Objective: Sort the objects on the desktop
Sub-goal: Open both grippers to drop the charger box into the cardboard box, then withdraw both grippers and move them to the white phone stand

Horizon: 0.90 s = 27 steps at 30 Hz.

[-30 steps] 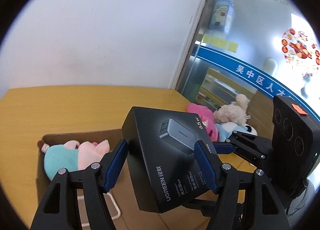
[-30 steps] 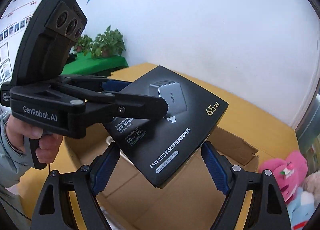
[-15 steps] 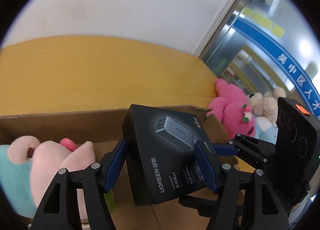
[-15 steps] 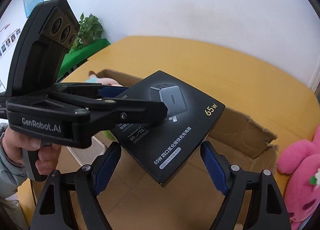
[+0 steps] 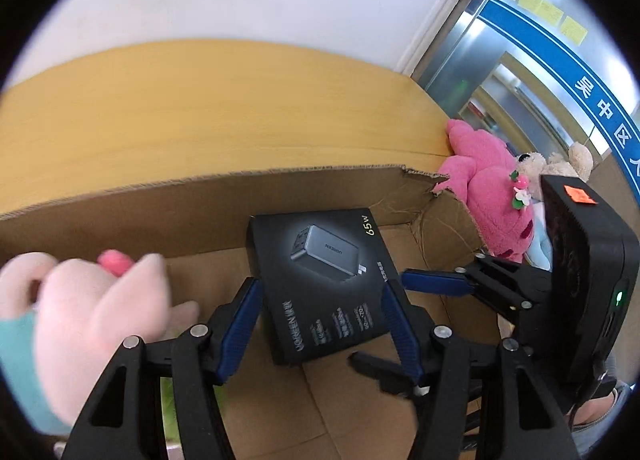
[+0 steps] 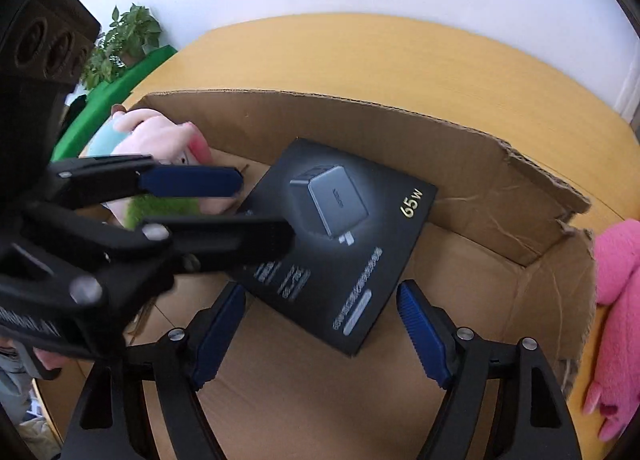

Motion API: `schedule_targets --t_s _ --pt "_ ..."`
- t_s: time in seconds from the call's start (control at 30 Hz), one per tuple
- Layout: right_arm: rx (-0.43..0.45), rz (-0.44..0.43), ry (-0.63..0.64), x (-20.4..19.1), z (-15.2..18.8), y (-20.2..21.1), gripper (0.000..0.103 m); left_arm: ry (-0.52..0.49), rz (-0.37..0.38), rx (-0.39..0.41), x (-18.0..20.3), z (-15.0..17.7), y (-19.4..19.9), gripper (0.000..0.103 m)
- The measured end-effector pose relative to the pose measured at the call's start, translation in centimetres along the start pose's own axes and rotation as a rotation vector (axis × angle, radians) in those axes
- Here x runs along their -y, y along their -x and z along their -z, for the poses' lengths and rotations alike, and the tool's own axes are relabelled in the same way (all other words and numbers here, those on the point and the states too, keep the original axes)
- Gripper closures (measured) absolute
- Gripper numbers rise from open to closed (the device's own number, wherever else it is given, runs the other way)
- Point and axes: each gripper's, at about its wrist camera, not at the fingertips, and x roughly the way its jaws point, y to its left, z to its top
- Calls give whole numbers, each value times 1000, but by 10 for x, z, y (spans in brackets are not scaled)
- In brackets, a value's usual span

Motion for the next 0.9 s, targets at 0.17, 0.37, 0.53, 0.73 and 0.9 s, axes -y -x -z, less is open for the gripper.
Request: schedule_targets --t_s 0.17,0.37,0.53,0.73,0.9 --pt "127 21 -110 -10 28 60 24 -78 -40 153 19 17 65 42" --pt "405 130 -93 -65 93 161 0 -168 -140 437 53 68 166 25" --pt "512 221 -71 -126 143 191 0 -161 -150 507 63 122 207 24" --pt "545 308 -101 -169 182 196 0 -65 -146 557 54 179 229 24" --pt "541 330 -84 -192 202 200 0 -43 -166 562 55 204 230 24"
